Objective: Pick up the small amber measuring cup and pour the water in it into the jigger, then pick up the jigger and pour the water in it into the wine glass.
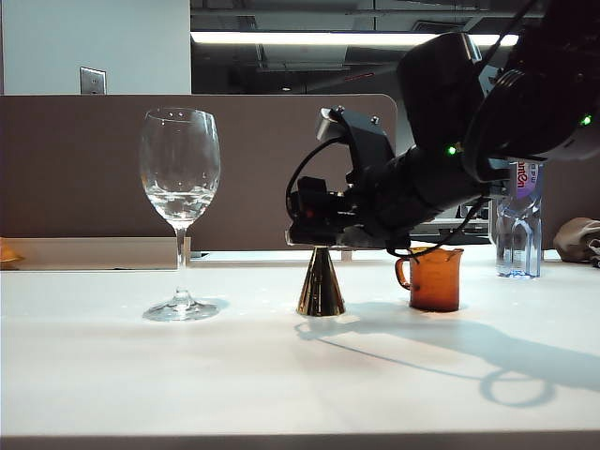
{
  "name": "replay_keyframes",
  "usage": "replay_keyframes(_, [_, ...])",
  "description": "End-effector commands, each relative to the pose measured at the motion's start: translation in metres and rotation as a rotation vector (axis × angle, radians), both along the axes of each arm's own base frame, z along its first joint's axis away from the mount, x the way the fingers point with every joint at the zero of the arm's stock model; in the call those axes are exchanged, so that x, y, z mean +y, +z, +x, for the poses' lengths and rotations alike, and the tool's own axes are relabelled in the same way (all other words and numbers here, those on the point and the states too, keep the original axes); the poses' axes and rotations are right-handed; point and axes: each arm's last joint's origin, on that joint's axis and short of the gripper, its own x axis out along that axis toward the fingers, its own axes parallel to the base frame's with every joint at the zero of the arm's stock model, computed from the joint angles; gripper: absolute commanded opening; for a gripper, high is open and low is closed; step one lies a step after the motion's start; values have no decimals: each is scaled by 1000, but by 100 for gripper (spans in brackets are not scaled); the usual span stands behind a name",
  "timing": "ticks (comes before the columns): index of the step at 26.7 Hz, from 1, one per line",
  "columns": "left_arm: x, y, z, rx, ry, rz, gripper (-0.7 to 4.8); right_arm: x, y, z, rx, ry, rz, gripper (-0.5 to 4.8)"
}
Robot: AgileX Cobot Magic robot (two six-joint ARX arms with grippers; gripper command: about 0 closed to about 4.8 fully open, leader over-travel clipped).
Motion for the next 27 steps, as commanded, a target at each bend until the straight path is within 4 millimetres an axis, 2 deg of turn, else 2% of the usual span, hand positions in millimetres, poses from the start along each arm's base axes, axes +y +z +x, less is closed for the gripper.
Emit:
replay_keyframes(1, [0, 2, 0, -15, -2, -2, -2, 2, 0, 2, -6, 1, 8, 282])
replay_keyframes(10, [0, 2, 0, -15, -2, -1, -2, 2, -2, 2, 6, 1, 0, 237])
replay_keyframes(16, [0, 2, 0, -15, -2, -1, -2, 2, -3, 2, 11, 0, -4, 228])
replay_keyframes(17, [0, 2, 0, -15, -2, -1, -2, 2, -3, 2, 11, 1, -3, 222])
replay_keyframes(19, [0, 2, 0, -15, -2, -2, -2, 1, -3, 2, 11, 0, -4, 167])
replay_keyframes(26, [0, 2, 0, -15, -2, -2, -2, 1, -3, 2, 10, 0, -4, 153])
replay_keyframes(27, [0, 2, 0, -15, -2, -2, -2, 1, -3, 2, 10, 0, -4, 136])
